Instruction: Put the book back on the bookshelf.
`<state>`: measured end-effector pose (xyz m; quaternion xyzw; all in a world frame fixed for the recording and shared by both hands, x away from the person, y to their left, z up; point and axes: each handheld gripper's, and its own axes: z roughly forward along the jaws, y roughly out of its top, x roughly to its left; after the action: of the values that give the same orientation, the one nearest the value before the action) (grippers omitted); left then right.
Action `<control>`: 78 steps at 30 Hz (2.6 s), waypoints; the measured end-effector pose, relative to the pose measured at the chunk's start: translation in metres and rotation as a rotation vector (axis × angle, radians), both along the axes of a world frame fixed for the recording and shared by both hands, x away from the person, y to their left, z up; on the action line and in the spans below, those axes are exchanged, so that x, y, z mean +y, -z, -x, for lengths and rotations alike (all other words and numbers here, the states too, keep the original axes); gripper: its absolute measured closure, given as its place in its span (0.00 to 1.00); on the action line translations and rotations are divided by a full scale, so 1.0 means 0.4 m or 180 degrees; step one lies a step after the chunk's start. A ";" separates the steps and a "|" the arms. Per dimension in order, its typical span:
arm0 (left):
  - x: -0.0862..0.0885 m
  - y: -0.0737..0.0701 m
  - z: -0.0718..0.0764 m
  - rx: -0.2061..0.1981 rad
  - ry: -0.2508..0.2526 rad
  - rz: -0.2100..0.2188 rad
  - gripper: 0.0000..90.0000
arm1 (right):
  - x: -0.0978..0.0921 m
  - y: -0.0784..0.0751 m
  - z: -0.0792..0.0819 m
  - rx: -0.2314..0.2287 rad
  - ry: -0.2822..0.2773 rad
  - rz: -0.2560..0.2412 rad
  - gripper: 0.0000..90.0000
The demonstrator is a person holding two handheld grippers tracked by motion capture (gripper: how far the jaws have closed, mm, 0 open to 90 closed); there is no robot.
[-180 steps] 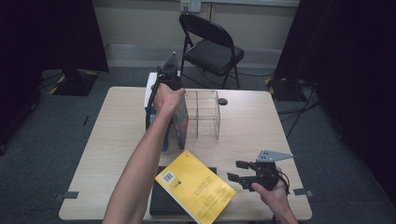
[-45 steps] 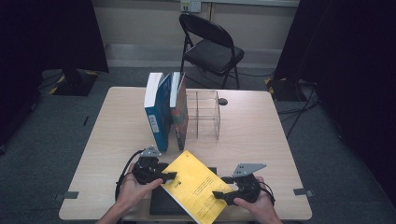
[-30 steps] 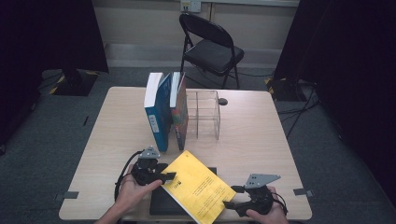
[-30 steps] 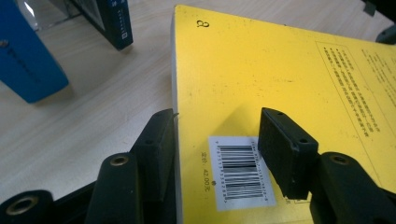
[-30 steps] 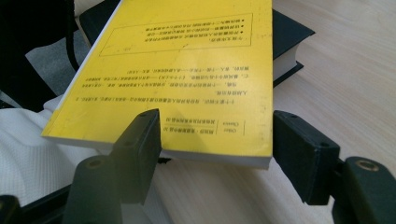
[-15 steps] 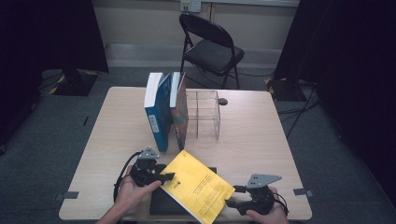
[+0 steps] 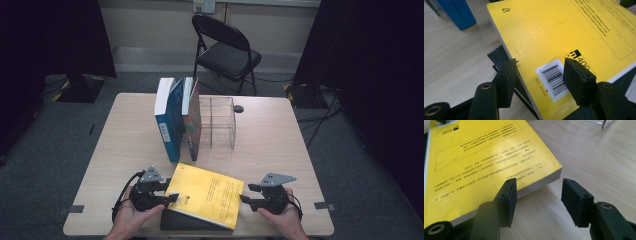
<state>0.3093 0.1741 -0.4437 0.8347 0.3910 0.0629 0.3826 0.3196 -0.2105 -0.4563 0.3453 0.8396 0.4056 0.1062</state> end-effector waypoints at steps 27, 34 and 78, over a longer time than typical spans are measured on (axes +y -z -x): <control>-0.025 0.021 -0.174 -0.0014 -0.0120 0.0216 0.42 | 0.066 0.009 0.084 0.0254 -0.0421 -0.0194 0.13; -0.044 0.024 -0.187 -0.0026 -0.0183 0.0209 0.37 | 0.072 0.014 0.089 0.0274 -0.0479 -0.0117 0.11; -0.007 0.011 -0.077 0.0016 0.0295 0.0199 0.57 | 0.026 0.015 0.033 0.0188 0.0039 -0.0018 0.45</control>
<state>0.3399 0.1713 -0.4481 0.8398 0.3546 0.0309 0.4100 0.3065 -0.2002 -0.4623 0.3626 0.8391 0.3970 0.0827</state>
